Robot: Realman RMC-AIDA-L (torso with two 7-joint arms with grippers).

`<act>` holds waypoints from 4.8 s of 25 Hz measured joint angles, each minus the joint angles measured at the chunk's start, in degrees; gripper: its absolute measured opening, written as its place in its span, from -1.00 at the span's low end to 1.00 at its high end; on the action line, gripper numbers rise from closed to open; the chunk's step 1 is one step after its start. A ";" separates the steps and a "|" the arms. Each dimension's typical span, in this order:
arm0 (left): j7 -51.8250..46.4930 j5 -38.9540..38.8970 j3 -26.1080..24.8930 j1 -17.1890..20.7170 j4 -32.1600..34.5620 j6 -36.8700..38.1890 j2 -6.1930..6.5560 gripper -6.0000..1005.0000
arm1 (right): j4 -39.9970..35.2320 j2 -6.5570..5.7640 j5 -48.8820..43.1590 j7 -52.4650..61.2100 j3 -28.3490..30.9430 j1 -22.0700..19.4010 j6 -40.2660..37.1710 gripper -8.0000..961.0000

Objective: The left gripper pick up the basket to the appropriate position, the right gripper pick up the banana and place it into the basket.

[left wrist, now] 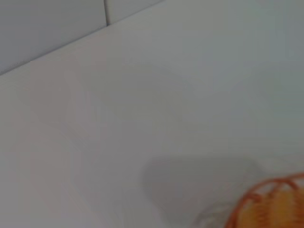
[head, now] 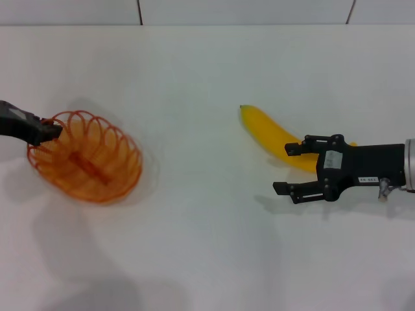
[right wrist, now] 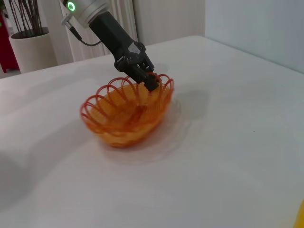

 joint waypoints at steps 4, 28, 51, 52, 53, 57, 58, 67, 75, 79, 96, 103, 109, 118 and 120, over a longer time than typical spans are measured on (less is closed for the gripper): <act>-0.04 -0.08 -0.01 0.02 1.36 0.52 -0.14 -0.48 | 0.13 0.00 0.00 0.01 0.00 0.02 0.05 0.84; 5.99 -18.91 4.30 1.34 4.22 -1.99 -1.77 -0.86 | 0.52 0.00 0.14 -0.02 0.00 0.24 0.91 0.84; 15.80 -35.50 3.54 1.61 -12.26 -14.09 -1.86 -0.88 | 0.61 0.00 0.01 -0.02 -1.35 0.78 0.36 0.84; 16.63 -36.63 3.53 1.59 -13.29 -14.73 -1.86 -0.88 | 0.61 0.00 0.01 -0.02 -1.51 0.82 0.34 0.84; 17.11 -37.22 3.57 1.57 -13.98 -15.05 -1.86 -0.88 | 0.61 0.00 0.01 -0.02 -1.57 0.85 0.31 0.84; 18.19 -38.80 3.67 1.43 -16.75 -16.61 -1.87 -0.88 | 0.57 0.00 0.06 -0.02 -1.58 0.89 0.14 0.84; 18.21 -38.88 3.64 1.42 -17.40 -17.11 -1.93 -0.88 | 0.54 0.00 0.12 -0.02 -1.58 0.90 0.12 0.84; 20.31 -43.81 3.66 1.67 -21.87 -19.21 -1.99 -0.88 | 0.42 0.06 0.16 -0.02 -1.58 0.91 0.06 0.84; 21.25 -47.50 3.72 2.15 -24.75 -20.78 -2.15 -0.88 | 0.34 0.09 0.10 -0.02 -1.58 0.95 0.06 0.83; 22.56 -48.62 3.69 2.18 -25.74 -20.81 -2.18 -0.85 | 0.37 0.09 0.10 0.01 -1.58 1.12 0.08 0.84; 23.67 -48.68 3.89 2.65 -25.76 -20.57 -2.20 -0.70 | 0.61 0.09 0.02 0.63 -2.34 1.44 0.10 0.84; 25.80 -48.67 4.36 2.68 -25.76 -19.88 -2.27 -0.53 | 0.61 0.09 0.02 0.67 -2.42 1.35 0.10 0.84; 30.77 -52.26 4.30 3.87 -25.63 -16.52 -2.33 -0.05 | 0.61 0.09 0.02 0.69 -2.39 1.21 0.10 0.84; 34.60 -55.17 3.97 6.02 -24.88 -14.93 -2.19 0.55 | 0.61 0.09 0.03 0.69 -2.37 1.00 0.34 0.84; 35.35 -55.19 4.14 6.61 -24.29 -14.82 -2.18 0.62 | 0.61 0.09 0.18 0.65 -2.29 1.01 0.41 0.84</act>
